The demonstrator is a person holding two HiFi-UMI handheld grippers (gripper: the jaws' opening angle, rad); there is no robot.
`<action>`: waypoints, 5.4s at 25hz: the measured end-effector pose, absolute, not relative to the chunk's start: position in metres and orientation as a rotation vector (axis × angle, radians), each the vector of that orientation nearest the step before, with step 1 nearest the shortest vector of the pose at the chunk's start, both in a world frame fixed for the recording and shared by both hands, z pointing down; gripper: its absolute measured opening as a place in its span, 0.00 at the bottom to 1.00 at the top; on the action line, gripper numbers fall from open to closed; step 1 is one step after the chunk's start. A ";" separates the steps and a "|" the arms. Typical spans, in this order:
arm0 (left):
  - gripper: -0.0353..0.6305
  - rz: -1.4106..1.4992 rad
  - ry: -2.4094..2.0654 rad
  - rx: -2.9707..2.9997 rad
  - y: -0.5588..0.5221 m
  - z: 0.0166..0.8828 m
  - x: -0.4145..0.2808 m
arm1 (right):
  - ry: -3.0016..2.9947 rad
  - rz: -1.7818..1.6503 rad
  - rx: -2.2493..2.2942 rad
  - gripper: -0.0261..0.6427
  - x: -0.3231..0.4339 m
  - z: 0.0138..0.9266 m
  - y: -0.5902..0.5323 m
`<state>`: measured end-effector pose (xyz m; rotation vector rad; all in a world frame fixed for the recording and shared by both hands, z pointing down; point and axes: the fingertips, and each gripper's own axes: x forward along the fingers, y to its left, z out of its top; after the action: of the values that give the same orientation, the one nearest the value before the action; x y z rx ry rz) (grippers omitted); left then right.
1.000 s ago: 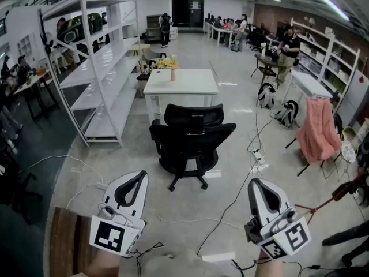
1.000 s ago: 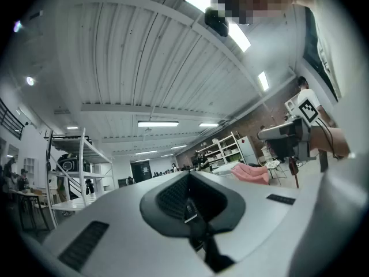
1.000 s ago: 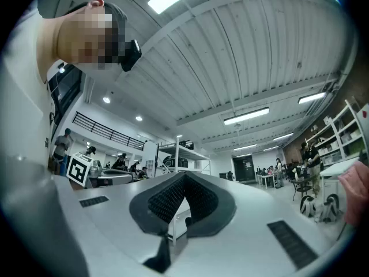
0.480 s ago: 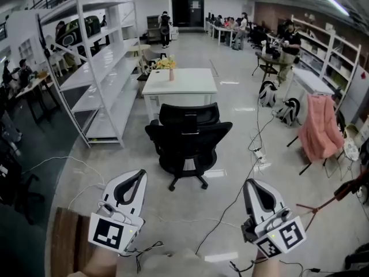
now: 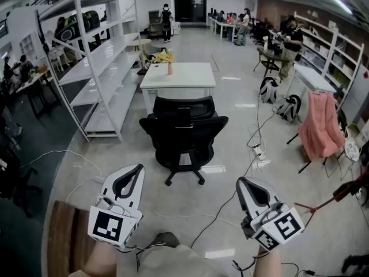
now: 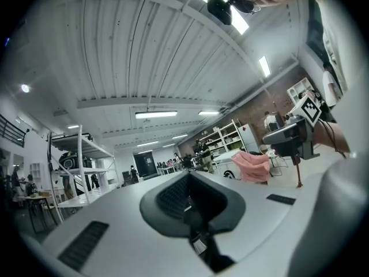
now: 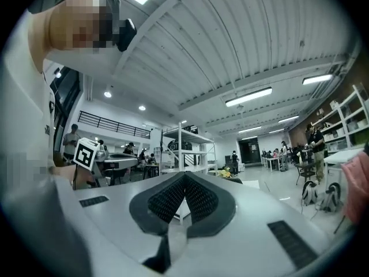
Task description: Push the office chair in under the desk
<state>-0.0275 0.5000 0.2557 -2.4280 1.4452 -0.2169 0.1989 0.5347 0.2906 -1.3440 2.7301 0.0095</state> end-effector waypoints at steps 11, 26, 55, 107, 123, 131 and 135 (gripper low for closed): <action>0.27 -0.393 1.426 -2.402 0.433 0.299 -0.036 | 3.011 0.167 -1.386 0.26 0.201 0.324 0.455; 0.30 -0.658 1.276 -2.417 0.264 0.362 -0.043 | 3.255 0.139 -1.486 0.31 0.192 0.384 0.290; 0.42 -1.361 0.739 -2.257 0.054 0.538 -0.071 | 3.840 0.016 -1.573 0.39 0.196 0.541 0.065; 0.36 -1.361 0.567 -2.590 -0.098 0.552 -0.108 | 3.817 -0.208 -1.322 0.27 0.151 0.548 -0.084; 0.39 -1.318 0.627 -2.541 -0.233 0.551 -0.122 | 3.778 -0.169 -1.336 0.26 0.136 0.545 -0.211; 0.42 -1.313 0.713 -2.542 -0.301 0.551 -0.125 | 3.796 -0.211 -1.265 0.26 0.135 0.545 -0.275; 0.42 -1.364 0.727 -2.562 -0.338 0.554 -0.122 | 3.798 -0.172 -1.287 0.26 0.139 0.545 -0.308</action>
<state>-0.1218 -0.3380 0.5540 -2.5619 0.7274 -1.3642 0.1392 -0.3079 0.5451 -1.2875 3.7985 -0.1723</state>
